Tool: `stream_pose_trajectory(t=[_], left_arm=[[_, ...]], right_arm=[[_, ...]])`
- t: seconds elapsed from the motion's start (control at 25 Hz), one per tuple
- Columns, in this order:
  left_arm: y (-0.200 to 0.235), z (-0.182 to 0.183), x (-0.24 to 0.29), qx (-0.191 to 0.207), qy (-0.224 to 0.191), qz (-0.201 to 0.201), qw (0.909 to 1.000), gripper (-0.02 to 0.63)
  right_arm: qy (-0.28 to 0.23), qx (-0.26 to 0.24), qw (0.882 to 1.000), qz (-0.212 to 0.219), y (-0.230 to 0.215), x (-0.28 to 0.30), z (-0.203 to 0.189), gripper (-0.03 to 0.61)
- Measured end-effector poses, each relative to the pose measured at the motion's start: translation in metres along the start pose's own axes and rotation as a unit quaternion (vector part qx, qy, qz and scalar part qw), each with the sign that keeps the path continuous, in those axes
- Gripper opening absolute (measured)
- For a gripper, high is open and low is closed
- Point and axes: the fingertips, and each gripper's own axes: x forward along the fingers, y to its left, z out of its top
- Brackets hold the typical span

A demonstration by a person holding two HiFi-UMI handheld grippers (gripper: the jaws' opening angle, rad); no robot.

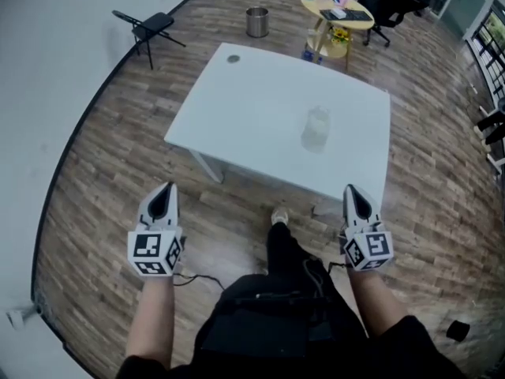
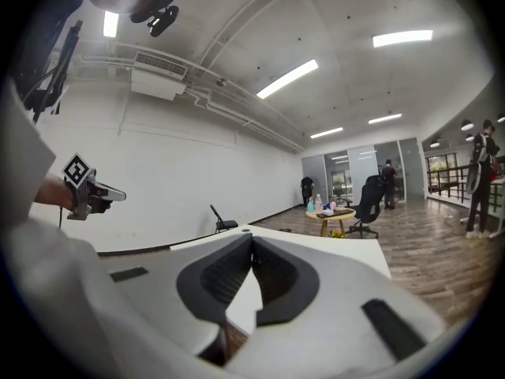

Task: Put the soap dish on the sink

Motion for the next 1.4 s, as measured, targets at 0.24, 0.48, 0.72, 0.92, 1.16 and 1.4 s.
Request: stream_pose_trajectory(t=[0.24, 0.48, 0.72, 0.92, 1.16, 1.4], left_arm=[[0.012, 0.029, 0.080, -0.008, 0.001, 0.000, 1.0000, -0.011], [0.010, 0.048, 0.148, -0.009, 0.019, -0.009, 0.9998, -0.011], [-0.001, 0.078, 0.214, 0.005, 0.030, -0.022, 0.9993, -0.011], [-0.013, 0.092, 0.256, 0.012, 0.040, -0.034, 0.9986, -0.011], [-0.029, 0.102, 0.292, 0.016, 0.046, -0.065, 0.9967, -0.011], [-0.043, 0.113, 0.332, 0.029, 0.043, -0.118, 0.9916, -0.011]], right_arm=[[0.010, 0.003, 1.000, -0.011, -0.045, 0.070, 0.011, 0.003], [0.009, 0.022, 1.000, -0.017, -0.088, 0.130, 0.022, 0.003], [0.018, 0.057, 0.998, -0.030, -0.136, 0.171, 0.016, 0.003], [0.035, 0.075, 0.996, -0.039, -0.167, 0.192, 0.006, 0.003], [0.056, 0.106, 0.992, -0.033, -0.174, 0.205, -0.012, 0.003], [0.070, 0.127, 0.988, -0.047, -0.170, 0.210, -0.017, 0.003]])
